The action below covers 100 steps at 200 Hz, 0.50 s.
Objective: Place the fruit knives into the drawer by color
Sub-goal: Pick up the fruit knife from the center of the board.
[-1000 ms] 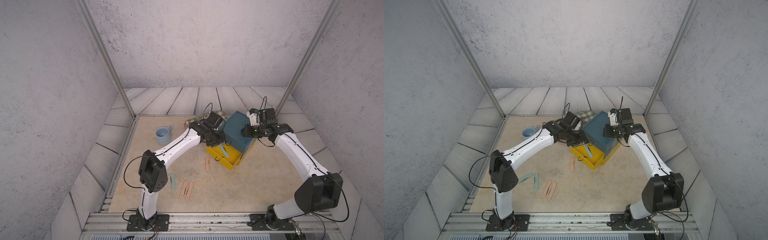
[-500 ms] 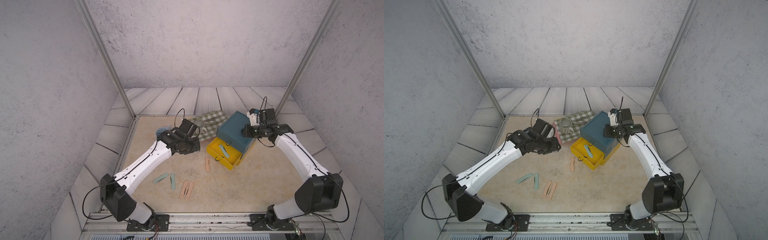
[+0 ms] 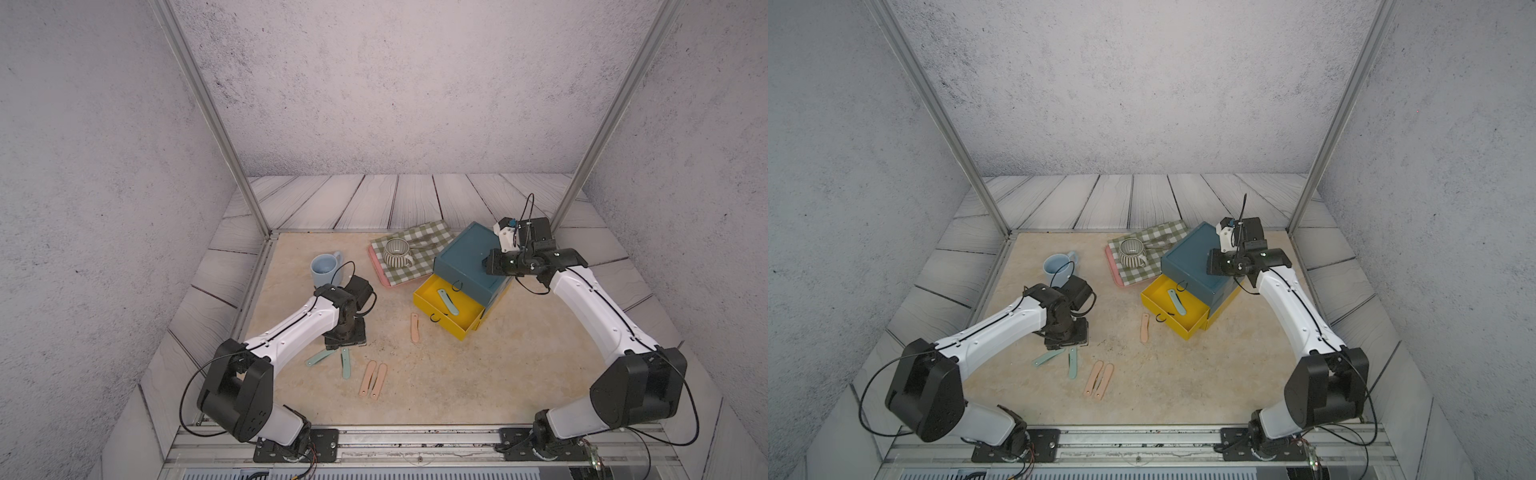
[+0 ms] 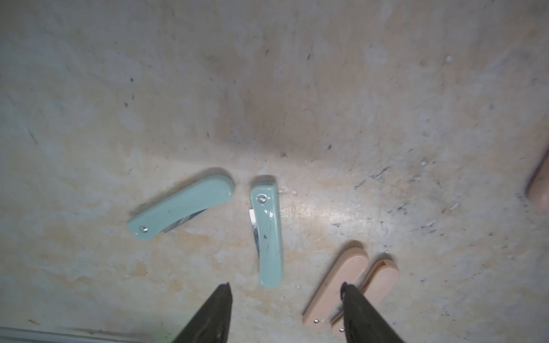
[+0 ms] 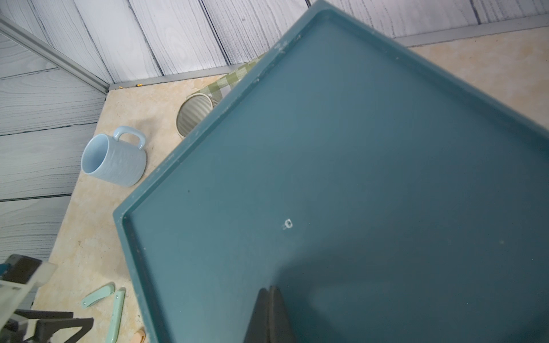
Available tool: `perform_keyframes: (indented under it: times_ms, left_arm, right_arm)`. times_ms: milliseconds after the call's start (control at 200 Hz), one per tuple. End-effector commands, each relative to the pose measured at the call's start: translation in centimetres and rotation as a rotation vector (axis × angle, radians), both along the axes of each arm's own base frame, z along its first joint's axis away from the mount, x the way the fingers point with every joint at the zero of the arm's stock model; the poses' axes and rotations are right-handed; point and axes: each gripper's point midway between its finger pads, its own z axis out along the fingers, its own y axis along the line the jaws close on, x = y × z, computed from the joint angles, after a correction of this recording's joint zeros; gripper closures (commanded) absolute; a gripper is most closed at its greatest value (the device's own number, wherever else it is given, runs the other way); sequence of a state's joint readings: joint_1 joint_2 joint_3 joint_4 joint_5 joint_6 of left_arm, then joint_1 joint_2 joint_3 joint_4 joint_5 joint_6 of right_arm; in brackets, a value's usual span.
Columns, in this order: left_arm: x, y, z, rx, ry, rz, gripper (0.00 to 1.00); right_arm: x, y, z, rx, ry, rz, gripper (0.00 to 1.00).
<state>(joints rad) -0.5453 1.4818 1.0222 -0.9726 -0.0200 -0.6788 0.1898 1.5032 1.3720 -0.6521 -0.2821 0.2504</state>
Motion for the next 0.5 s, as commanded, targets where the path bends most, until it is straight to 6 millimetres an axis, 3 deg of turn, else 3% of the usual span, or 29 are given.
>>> perform_keyframes:
  times_ms: [0,210,495]
  left_arm:
    - [-0.9,0.9,-1.5,0.037,0.035,-0.013,0.35]
    - [-2.1,1.1,-3.8,0.027,0.082,0.002,0.34]
    - [-1.8,0.3,-6.0,-0.04,0.127,0.049,0.36]
  right_arm:
    - [-8.4,-2.9,-10.2,-0.171,0.49,-0.025,0.98]
    - [-8.3,-2.6,-10.2,-0.153,0.493,-0.023,0.98]
    - [-8.3,-2.7,-10.1,-0.159,0.49,-0.026,0.96]
